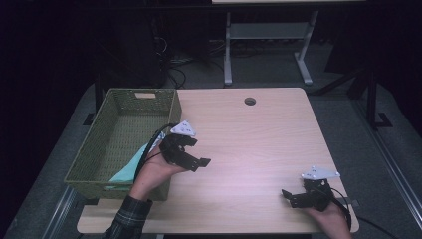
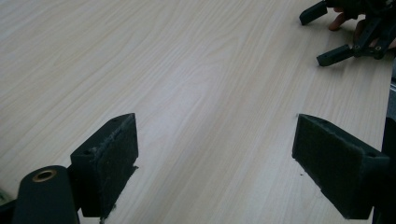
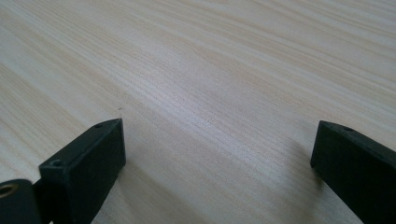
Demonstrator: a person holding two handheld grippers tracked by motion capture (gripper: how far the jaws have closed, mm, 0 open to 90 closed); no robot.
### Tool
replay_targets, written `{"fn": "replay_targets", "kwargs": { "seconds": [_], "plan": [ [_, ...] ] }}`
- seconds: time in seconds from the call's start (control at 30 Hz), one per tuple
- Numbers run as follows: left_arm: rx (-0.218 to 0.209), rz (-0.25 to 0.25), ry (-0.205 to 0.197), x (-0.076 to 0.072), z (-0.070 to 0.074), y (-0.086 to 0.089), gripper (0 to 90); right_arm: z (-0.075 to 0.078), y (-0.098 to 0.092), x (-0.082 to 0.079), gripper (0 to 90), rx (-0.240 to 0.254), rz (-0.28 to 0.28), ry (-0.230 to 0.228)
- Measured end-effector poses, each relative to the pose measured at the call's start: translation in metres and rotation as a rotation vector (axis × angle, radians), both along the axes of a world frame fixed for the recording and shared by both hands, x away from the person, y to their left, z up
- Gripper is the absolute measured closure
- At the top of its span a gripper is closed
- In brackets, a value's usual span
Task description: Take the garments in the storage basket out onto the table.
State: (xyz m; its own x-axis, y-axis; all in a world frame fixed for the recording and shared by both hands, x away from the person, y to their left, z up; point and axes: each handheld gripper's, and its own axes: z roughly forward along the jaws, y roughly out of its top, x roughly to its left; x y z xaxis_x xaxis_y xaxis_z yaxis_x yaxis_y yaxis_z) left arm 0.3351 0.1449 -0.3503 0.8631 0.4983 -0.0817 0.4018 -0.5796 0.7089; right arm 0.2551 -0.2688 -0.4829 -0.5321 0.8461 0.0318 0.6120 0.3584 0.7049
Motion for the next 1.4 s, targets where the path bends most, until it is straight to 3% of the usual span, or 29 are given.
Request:
{"fn": "replay_targets", "kwargs": {
  "seconds": [0.8, 1.4],
  "plan": [
    [0.026, 0.055, -0.012, 0.002, 0.013, 0.043, 14.0, 0.000, 0.000, 0.000, 2.7, 0.000, 0.000, 0.000],
    [0.021, 0.121, -0.022, 0.000, 0.019, 0.079, 14.2, 0.000, 0.000, 0.000, 2.7, 0.000, 0.000, -0.001]
  ]
}}
